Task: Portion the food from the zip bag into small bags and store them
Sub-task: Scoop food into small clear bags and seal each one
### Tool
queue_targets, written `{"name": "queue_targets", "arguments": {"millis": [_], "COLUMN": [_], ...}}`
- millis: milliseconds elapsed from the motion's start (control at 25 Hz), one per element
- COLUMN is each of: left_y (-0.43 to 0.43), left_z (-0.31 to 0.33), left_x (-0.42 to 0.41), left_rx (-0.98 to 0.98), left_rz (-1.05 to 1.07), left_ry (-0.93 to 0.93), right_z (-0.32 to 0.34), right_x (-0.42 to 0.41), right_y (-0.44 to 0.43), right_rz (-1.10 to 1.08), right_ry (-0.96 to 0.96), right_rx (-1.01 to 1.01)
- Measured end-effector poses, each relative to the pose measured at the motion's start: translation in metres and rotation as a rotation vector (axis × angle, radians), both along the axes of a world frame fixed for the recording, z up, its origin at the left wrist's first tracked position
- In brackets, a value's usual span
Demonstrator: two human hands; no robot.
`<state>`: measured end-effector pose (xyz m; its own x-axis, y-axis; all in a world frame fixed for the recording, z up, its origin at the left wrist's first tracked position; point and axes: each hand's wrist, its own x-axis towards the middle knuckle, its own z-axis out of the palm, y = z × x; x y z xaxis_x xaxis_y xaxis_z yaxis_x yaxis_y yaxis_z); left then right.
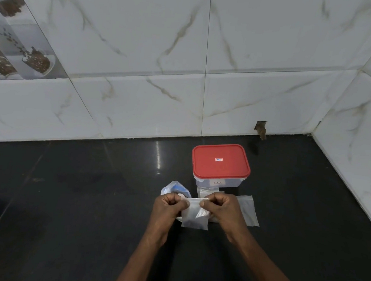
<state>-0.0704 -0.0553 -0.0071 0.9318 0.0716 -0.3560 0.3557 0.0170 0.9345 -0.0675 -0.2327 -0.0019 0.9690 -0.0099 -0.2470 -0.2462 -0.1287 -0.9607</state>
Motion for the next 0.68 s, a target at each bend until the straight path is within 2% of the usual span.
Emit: {"name": "queue_targets", "arguments": {"millis": [160, 320, 440, 600, 680], "left_y": [-0.003, -0.017, -0.032, -0.048, -0.056], "left_z": [-0.004, 0.0, -0.005, -0.021, -0.034], "left_x": [0.005, 0.015, 0.019, 0.0, -0.021], "left_rx": [-0.041, -0.095, -0.123, 0.361, 0.519], "left_rz": [0.035, 0.068, 0.074, 0.195, -0.038], "left_ry": [-0.017, -0.014, 0.004, -0.187, -0.338], "right_z": [-0.004, -0.014, -0.03, -0.049, -0.059], "right_x": [0.001, 0.002, 0.0, -0.002, 0.0], "right_y": [-0.004, -0.011, -0.019, -0.026, -0.028], "right_rz": [-0.063, -0.009, -0.059, -0.147, -0.104], "right_ry": [-0.053, -0.011, -0.031, -0.007, -0.025], "right_rx": [0.005, 0.1, -0.115, -0.257, -0.354]}}
